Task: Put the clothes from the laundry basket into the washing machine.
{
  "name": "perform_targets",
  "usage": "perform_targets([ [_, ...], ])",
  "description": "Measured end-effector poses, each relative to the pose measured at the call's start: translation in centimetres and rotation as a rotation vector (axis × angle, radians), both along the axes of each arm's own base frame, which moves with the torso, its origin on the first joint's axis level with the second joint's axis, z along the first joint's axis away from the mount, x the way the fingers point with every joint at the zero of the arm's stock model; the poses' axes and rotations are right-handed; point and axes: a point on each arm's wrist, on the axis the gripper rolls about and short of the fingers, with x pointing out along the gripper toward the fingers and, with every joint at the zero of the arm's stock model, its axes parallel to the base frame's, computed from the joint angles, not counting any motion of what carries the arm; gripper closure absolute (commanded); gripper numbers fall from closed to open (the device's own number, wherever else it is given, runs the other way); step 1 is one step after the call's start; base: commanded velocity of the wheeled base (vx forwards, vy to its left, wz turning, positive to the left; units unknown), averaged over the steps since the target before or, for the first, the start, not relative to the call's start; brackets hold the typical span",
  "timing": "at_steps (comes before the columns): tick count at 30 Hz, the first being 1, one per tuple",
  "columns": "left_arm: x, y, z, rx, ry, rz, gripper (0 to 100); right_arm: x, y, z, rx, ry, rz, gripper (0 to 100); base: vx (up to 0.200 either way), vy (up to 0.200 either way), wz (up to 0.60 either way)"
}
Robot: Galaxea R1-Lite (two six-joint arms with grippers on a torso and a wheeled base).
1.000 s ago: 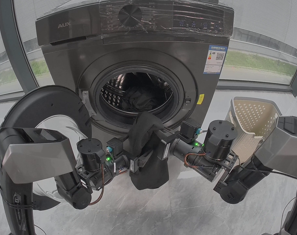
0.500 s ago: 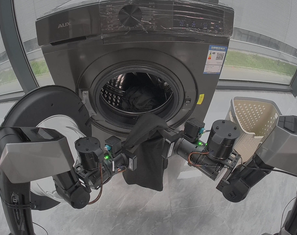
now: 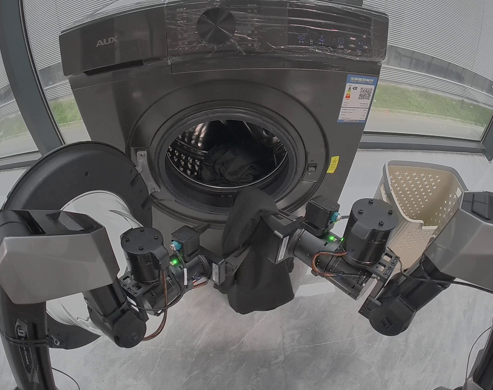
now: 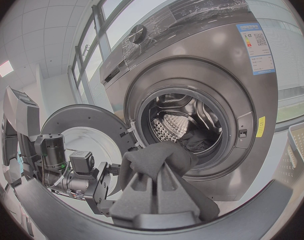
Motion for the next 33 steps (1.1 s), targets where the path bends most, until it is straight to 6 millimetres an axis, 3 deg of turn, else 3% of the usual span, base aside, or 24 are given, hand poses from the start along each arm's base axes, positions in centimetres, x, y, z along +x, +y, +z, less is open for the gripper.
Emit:
perform_targets([
  [13,0.5,0.2,-0.6,0.005,0.006,0.013,0,0.0,-0.1,-0.1,-0.005,0.003,-0.002,100,0.000,0.000,0.00],
  [23,0.8,0.9,-0.6,0.010,0.011,0.035,0,0.9,-1.5,-0.5,-0.024,0.012,-0.040,100,0.000,0.000,0.00],
  [33,1.1,0.5,-0.9,0.008,0.010,0.031,0,0.3,-0.9,-0.5,-0.026,0.015,-0.019,100,0.000,0.000,0.00],
])
